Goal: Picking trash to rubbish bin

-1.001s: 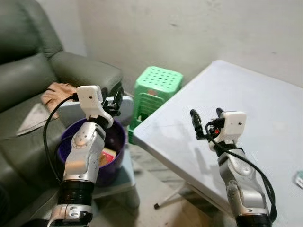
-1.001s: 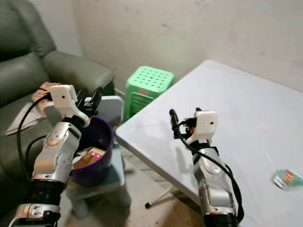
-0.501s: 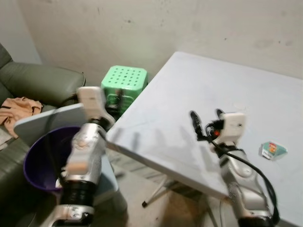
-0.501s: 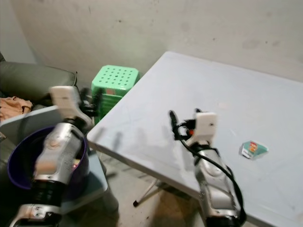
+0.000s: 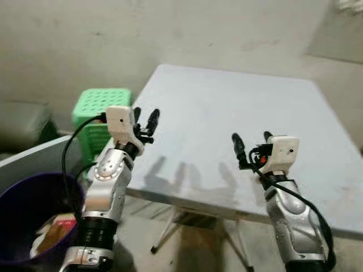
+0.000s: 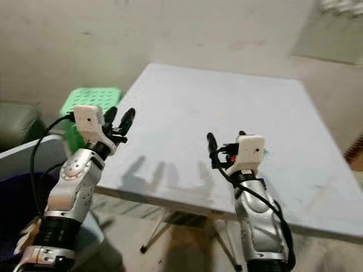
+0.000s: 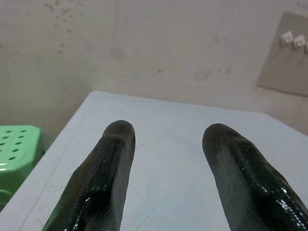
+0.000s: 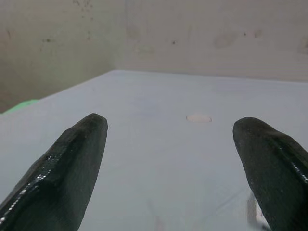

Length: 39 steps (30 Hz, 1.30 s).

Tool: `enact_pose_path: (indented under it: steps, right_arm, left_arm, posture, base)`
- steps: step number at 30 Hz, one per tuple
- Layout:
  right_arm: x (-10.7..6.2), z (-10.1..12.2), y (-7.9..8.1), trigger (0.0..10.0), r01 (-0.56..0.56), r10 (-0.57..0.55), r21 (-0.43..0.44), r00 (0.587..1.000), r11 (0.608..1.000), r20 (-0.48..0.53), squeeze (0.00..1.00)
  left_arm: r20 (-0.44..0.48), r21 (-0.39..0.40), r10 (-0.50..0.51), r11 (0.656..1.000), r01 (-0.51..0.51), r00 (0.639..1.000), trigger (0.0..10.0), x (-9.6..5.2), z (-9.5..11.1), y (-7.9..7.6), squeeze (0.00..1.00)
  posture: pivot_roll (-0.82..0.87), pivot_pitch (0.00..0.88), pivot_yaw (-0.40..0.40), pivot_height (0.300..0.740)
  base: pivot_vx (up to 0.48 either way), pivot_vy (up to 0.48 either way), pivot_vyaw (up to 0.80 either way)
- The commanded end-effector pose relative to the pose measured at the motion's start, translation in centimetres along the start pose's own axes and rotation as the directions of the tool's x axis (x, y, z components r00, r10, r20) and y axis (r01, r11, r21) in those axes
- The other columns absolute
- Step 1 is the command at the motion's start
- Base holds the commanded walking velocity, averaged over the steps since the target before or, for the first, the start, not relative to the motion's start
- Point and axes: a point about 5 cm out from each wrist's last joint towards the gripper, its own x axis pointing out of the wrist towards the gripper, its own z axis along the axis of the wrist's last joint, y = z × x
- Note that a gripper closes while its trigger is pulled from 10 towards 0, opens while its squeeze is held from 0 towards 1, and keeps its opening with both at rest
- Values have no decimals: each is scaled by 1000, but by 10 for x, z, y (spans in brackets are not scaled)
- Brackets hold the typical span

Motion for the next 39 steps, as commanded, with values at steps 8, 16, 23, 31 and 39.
enact_pose_path:
  steps: [8, 16, 23, 31, 39]
  right_arm:
    - [-3, 2, -5, 10000, -5, 5, -28, 1000, 1000, -8, 0]
    - [-7, 3, -6, 10000, -10, 10, -19, 1000, 1000, -6, 0]
    - [-8, 2, -5, 10000, -13, 13, -20, 1000, 1000, -9, 0]
    - [-10, 2, -3, 10000, -22, 22, -11, 1000, 1000, -13, 0]
    - [-11, 1, -1, 10000, -28, 27, -7, 1000, 1000, -14, 0]
  left_arm:
    - [-15, -8, -111, 994, 111, 994, 10000, -1, -7, -30, 0]
    - [-36, 5, -166, 986, 166, 985, 10000, -7, -15, -43, 0]
    - [-50, 12, -162, 987, 162, 986, 10000, -8, -17, -40, 0]
    - [-58, 7, -159, 987, 160, 986, 10000, -9, -17, -39, 0]
    - [-61, 4, -157, 987, 158, 986, 10000, -8, -17, -38, 0]
  posture:
    - [2, 0, -14, 715]
    - [-5, 0, -21, 715]
    - [-7, 0, -20, 715]
    - [-8, 0, -19, 715]
    - [-8, 0, -18, 715]
  base:
    - [0, 0, -627]
    - [0, 0, -230]
    - [0, 0, 0]
    - [0, -219, 0]
    - [0, -254, 0]
